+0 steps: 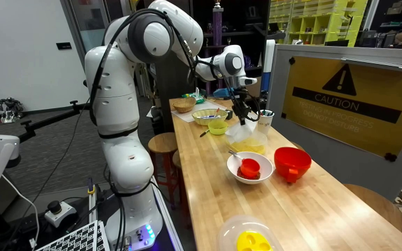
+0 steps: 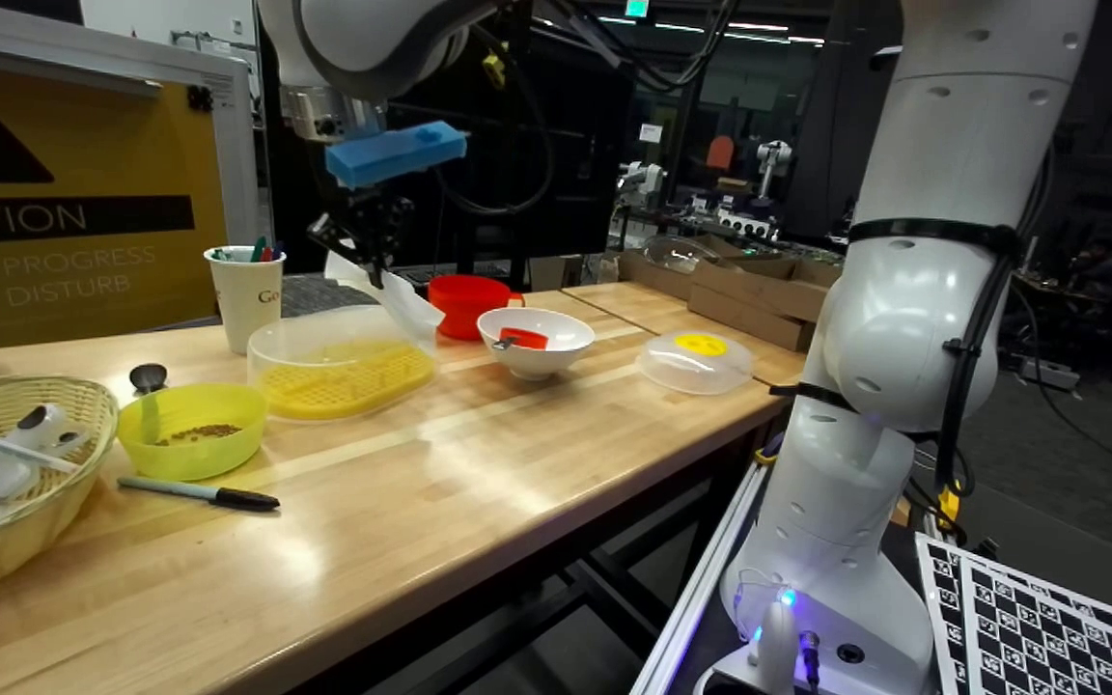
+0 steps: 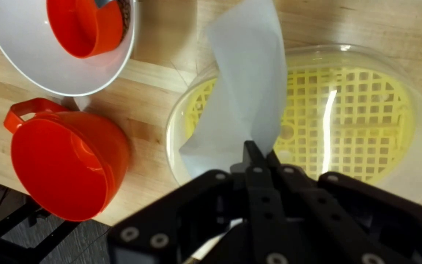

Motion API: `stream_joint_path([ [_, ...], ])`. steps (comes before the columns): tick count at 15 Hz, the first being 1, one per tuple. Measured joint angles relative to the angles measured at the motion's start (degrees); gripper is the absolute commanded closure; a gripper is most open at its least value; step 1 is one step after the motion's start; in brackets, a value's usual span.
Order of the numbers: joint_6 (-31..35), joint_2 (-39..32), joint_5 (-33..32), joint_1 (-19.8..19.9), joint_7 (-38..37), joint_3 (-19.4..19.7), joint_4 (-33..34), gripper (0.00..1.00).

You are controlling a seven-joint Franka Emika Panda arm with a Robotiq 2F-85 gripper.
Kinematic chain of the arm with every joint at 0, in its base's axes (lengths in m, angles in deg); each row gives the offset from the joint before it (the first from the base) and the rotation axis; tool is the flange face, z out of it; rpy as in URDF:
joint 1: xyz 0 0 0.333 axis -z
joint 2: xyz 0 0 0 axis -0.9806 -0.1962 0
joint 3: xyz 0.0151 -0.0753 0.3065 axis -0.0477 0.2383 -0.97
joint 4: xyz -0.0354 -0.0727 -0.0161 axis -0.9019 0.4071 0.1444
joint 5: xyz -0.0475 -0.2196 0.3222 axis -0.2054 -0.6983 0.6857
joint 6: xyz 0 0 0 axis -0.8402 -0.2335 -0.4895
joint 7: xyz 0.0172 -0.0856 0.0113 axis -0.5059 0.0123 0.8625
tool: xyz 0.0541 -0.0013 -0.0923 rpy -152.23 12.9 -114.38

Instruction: Use the white napkin to wipe the yellow container.

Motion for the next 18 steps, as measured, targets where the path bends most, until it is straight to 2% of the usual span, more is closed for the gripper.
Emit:
stream_joint_path([
  [4,-2.5,-2.9,0.0,-0.9,-0.6,0.9,3.6,1.00],
  [8,-4.9,-5.0,1.2,-1.8,-1.0,1.3,4.4,1.00],
  [18,-9.2,-9.3,13.3,-2.2,0.8,2.2,5.9,1.00],
])
